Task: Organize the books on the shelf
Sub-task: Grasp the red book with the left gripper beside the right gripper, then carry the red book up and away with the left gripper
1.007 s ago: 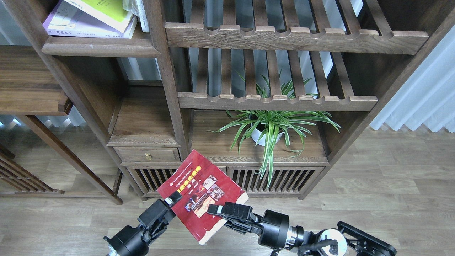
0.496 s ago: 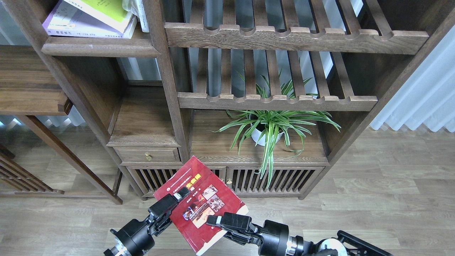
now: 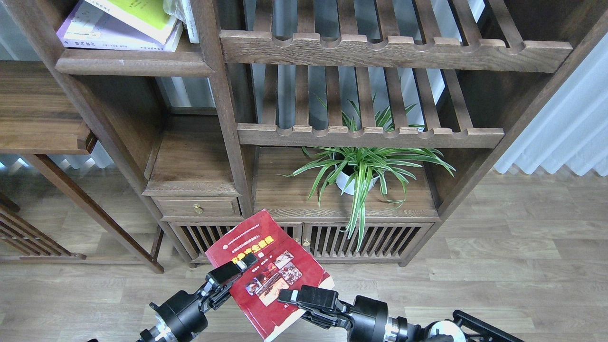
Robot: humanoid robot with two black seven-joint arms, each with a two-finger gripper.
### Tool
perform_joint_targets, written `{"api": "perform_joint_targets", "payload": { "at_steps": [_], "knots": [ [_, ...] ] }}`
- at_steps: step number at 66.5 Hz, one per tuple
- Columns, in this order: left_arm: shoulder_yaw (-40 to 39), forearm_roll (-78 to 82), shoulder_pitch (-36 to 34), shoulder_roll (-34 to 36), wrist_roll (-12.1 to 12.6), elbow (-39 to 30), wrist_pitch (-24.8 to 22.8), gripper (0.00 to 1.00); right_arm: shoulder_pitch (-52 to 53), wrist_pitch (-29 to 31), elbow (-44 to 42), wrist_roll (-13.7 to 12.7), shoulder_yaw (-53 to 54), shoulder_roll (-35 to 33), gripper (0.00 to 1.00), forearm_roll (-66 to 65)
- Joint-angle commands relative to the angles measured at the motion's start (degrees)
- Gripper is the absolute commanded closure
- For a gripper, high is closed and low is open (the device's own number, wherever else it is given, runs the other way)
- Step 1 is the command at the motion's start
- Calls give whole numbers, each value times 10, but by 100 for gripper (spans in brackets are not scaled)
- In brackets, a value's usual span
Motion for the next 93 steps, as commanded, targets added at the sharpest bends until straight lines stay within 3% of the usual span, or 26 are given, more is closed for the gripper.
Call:
{"api": "perform_joint_targets", "payload": {
  "at_steps": [1, 24, 46, 73, 86, 93],
  "knots": [
    [-10, 0, -1, 11, -1, -1, 0, 94, 26, 0, -39, 0, 15, -2, 2, -26],
    [-26, 0, -1, 55, -2, -21, 0, 94, 31, 0, -117, 0, 52, -20, 0, -33],
    [-112, -12, -16, 232, -3, -34, 0, 94, 48, 0, -153, 0, 145, 14, 0, -34],
    [-129, -182, -300, 338, -18, -33, 0, 94, 50, 0, -154, 0, 146, 30, 0, -34],
    [-120, -227, -414, 392, -17, -31, 0, 94, 46, 0, -157, 0, 147, 28, 0, -34],
    [-111, -204, -476, 430, -5, -16, 0, 94, 44, 0, -157, 0, 147, 28, 0, -34]
  ]
}}
